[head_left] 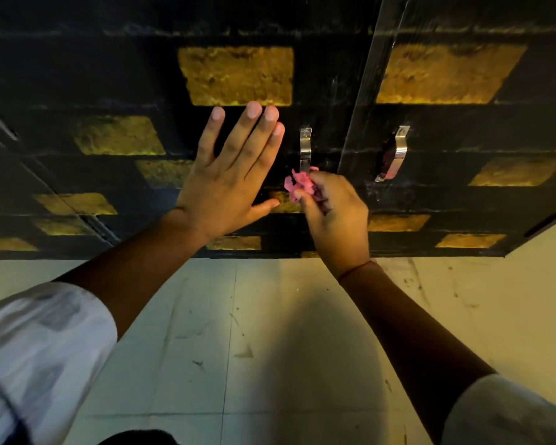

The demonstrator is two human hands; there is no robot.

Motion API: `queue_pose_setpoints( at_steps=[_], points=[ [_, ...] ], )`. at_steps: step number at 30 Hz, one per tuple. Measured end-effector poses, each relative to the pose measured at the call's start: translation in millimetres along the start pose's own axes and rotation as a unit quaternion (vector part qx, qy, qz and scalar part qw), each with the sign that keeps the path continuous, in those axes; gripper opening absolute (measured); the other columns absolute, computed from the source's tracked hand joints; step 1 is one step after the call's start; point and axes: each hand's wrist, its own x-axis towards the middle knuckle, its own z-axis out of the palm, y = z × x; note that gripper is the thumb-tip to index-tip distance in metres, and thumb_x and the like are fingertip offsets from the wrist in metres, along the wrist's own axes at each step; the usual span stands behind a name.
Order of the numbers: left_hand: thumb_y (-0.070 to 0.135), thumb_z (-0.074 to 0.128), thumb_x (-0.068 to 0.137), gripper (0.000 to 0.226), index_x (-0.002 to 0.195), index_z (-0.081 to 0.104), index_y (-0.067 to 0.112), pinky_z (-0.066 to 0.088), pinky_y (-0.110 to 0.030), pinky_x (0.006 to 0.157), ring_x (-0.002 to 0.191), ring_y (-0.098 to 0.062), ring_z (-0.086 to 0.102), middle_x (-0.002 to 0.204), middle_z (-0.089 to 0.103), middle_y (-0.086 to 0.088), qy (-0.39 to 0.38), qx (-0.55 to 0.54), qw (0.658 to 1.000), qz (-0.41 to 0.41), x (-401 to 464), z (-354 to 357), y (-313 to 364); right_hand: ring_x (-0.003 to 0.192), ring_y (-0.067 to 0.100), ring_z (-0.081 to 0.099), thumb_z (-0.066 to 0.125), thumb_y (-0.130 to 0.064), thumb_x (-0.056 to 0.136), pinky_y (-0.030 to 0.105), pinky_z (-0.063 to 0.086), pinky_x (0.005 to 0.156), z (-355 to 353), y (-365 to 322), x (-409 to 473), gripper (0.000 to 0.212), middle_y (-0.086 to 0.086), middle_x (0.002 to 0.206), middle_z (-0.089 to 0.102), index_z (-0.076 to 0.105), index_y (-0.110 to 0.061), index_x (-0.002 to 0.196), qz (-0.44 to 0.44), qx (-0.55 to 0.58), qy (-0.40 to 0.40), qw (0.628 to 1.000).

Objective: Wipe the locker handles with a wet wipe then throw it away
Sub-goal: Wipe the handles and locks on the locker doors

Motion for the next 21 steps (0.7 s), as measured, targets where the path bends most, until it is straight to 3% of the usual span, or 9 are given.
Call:
queue_pose_setpoints(
  at_steps=[6,10,16,21],
  points=[
    [0.069,0.049,0.093,0.112,0.16,-0.008,0.0,-0.011,-0.057,0.12,0.151,-0.038,0.004,0.164,-0.001,-0.021,0.009,0.005,1.0,-0.001,0.2,1.6,1.2,0.091,0.012,0.063,0.071,-0.022,0.091,0.028,0.054,0.081,5.3,-7.1,8.7,0.02,0.003,0.1,0.067,0.068,-0.009,0.107,0.031,0.037,0.019,0.999],
    [0.07,0.046,0.094,0.11,0.16,-0.008,0.001,-0.012,-0.056,0.121,0.151,-0.037,0.003,0.164,-0.002,-0.02,0.003,-0.011,1.0,0.001,0.8,2.2,-1.2,0.084,0.014,0.06,0.066,-0.018,0.094,0.027,0.051,0.071,2.3,-3.8,12.6,0.014,0.005,0.097,0.063,0.064,-0.009,0.105,-0.005,-0.024,-0.007,1.0],
    [0.072,0.044,0.094,0.111,0.16,-0.006,-0.001,0.002,-0.058,0.12,0.151,-0.037,0.007,0.164,0.001,-0.021,0.013,0.032,0.999,0.026,-2.8,0.9,-4.1,0.096,0.017,0.061,0.06,-0.012,0.097,0.018,0.047,0.083,-2.8,2.2,5.7,0.021,0.01,0.105,0.067,0.066,-0.003,0.115,-0.041,-0.036,-0.013,0.998],
    [0.073,0.043,0.093,0.114,0.159,-0.012,-0.002,-0.004,-0.059,0.121,0.152,-0.038,-0.001,0.164,-0.006,-0.022,0.011,0.016,0.999,0.026,-1.1,3.8,-4.8,0.075,0.022,0.065,0.071,-0.02,0.09,0.037,0.056,0.062,-3.2,2.3,19.0,0.018,0.009,0.087,0.066,0.064,-0.006,0.097,-0.06,-0.087,-0.017,0.994]
  ],
)
